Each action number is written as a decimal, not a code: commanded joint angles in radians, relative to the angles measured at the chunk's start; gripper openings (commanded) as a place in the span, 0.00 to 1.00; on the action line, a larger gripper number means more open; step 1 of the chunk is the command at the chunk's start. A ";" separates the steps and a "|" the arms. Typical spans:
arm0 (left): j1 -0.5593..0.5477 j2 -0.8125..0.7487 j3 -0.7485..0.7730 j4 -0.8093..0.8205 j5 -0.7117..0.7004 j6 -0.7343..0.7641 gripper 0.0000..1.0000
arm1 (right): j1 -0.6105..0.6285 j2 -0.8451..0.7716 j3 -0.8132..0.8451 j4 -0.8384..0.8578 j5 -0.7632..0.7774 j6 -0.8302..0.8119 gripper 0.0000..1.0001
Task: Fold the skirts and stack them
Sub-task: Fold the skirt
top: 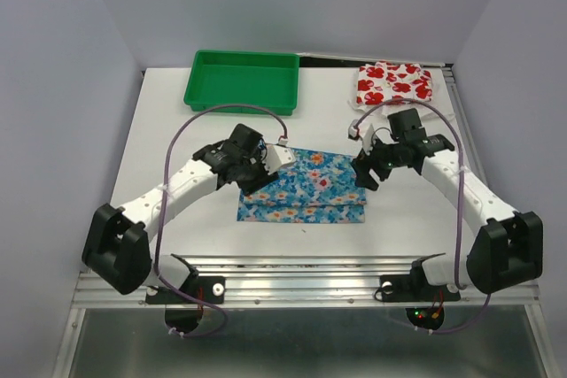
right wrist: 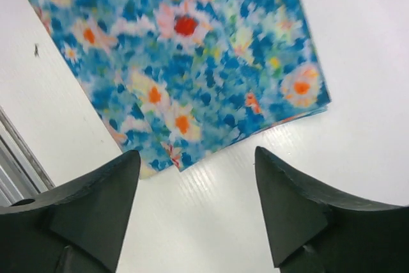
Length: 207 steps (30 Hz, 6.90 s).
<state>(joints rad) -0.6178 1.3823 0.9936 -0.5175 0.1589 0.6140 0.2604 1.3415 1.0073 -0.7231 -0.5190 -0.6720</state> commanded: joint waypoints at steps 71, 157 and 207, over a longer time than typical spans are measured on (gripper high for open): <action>-0.253 0.563 0.399 0.485 -0.150 -0.422 0.50 | -0.158 0.341 -0.256 0.884 -0.165 1.318 0.10; -0.266 0.572 0.424 0.283 0.100 -0.467 0.00 | -0.158 0.444 -0.257 0.815 -0.069 1.290 0.01; -0.235 0.635 0.375 0.301 0.172 -0.445 0.00 | -0.182 0.538 -0.078 0.740 -0.171 1.329 0.01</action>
<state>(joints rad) -0.8555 2.0598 1.4113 -0.1631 0.3336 0.1360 0.0586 1.8355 0.9562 -0.0299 -0.6827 0.6895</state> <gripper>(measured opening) 0.026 0.015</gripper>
